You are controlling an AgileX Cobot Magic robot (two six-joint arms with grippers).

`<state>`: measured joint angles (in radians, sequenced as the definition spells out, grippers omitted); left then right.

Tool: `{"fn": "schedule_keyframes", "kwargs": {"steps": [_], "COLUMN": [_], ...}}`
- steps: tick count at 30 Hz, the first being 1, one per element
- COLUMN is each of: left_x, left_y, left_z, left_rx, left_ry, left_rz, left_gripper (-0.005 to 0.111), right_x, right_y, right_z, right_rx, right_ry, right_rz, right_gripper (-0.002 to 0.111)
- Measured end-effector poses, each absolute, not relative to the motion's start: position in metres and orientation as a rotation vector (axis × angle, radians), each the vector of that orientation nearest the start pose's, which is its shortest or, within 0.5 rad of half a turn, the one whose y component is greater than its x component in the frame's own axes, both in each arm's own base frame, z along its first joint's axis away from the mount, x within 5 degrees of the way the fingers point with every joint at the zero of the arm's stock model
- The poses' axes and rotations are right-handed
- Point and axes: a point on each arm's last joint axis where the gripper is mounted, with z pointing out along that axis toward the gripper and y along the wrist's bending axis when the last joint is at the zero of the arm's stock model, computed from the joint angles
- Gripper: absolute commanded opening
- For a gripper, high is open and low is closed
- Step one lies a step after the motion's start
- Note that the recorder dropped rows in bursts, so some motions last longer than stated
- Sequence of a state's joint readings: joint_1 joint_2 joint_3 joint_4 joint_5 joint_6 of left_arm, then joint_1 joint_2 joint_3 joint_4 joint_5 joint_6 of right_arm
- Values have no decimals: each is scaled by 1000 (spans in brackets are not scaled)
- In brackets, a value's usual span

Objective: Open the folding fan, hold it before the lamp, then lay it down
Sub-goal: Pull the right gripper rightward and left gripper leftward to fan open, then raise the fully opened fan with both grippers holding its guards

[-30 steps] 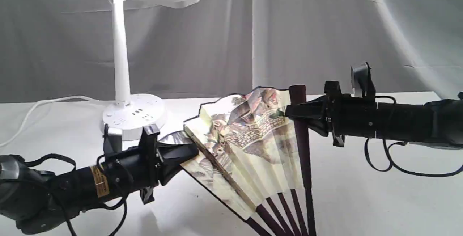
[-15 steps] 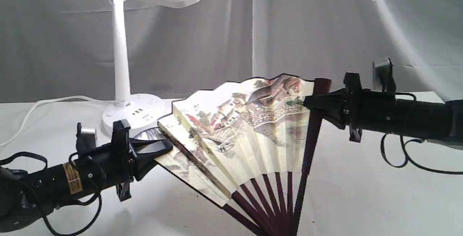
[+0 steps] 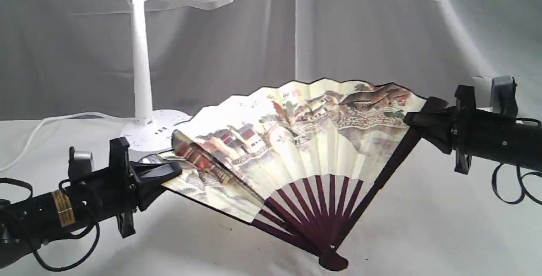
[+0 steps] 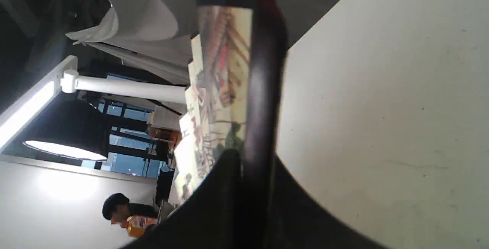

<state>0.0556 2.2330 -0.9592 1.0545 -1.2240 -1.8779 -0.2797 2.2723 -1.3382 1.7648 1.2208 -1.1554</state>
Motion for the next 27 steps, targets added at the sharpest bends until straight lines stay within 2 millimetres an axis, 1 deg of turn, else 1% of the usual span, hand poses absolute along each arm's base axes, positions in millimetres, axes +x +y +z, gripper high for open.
{"fn": "schedule_keyframes", "kwargs": {"steps": [3,6,12,16,21,27], "left_x": [374,374,373,373,373,371], "left_y": [-45,-42,-41,-38,-29,-18], "left_z": [85,85,84,84,84,83], "left_rx": [-666,-675,-670,-686,-710,-715], "left_ry": [1978,1974,1985,1984,1980,1981], "left_rz": [-1700,-1701,-1704,-1707,-1702,-1697], "left_gripper": [0,0,0,0,0,0], "right_x": [432,431,428,425,423,422], "right_y": [-46,-54,-71,-81,-86,-86], "right_z": [127,124,109,107,106,102], "right_rx": [377,405,481,508,510,509], "right_ry": [1957,1948,1942,1931,1927,1935], "right_rz": [1542,1544,1548,1550,1556,1572], "right_gripper": [0,0,0,0,0,0]}}
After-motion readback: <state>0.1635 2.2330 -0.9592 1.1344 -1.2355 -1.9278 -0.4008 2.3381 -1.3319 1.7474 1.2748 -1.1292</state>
